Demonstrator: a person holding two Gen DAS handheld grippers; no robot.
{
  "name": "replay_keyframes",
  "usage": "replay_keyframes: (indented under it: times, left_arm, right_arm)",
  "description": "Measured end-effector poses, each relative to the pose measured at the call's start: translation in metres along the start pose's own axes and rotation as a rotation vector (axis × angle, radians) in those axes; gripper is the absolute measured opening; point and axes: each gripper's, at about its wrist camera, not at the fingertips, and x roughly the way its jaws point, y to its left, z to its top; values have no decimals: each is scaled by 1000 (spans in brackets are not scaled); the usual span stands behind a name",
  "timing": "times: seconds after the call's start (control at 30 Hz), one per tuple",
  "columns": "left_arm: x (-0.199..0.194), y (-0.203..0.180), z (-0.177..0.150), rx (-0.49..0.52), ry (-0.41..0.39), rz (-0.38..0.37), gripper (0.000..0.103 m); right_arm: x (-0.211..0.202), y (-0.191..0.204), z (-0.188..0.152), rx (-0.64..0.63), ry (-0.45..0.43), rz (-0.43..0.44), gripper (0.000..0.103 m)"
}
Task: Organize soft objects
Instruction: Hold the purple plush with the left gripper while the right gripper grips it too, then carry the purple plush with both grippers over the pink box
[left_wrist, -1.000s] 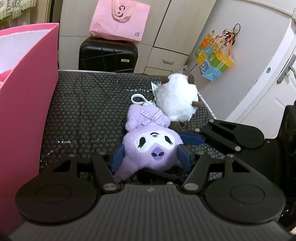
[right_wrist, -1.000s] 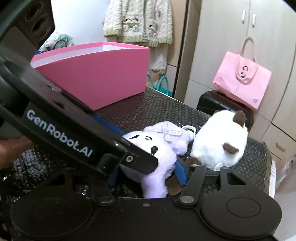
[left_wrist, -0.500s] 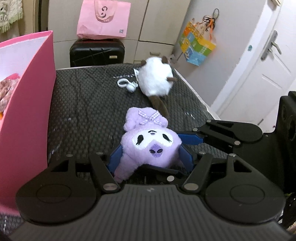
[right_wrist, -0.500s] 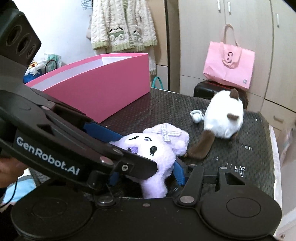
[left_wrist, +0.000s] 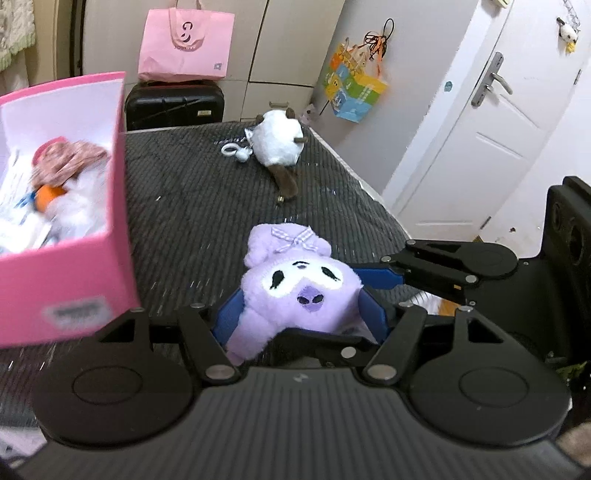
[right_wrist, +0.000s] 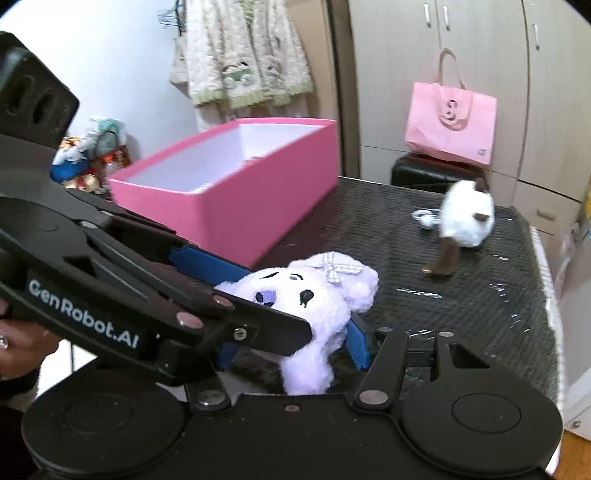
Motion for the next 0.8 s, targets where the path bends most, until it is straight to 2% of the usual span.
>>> replay_keyframes:
  times: [0.27,0.43,0.63,0.8]
  left_arm:
    - [-66,16,-25,-21,-27,-6,69]
    - [-98,24,-29,8,-81,34,69]
    - [-119,52,-16,14,-149,75,71]
    - [-122,82,9,-4,-199,111,72]
  right_arm:
    - [-21,56,7,-96,-34,93,64]
    - [-26,87,19,-192,-82,112,64]
    - [-9,106,49,-258,-139,120,64]
    - [16,108,80,-315,-198,125,64]
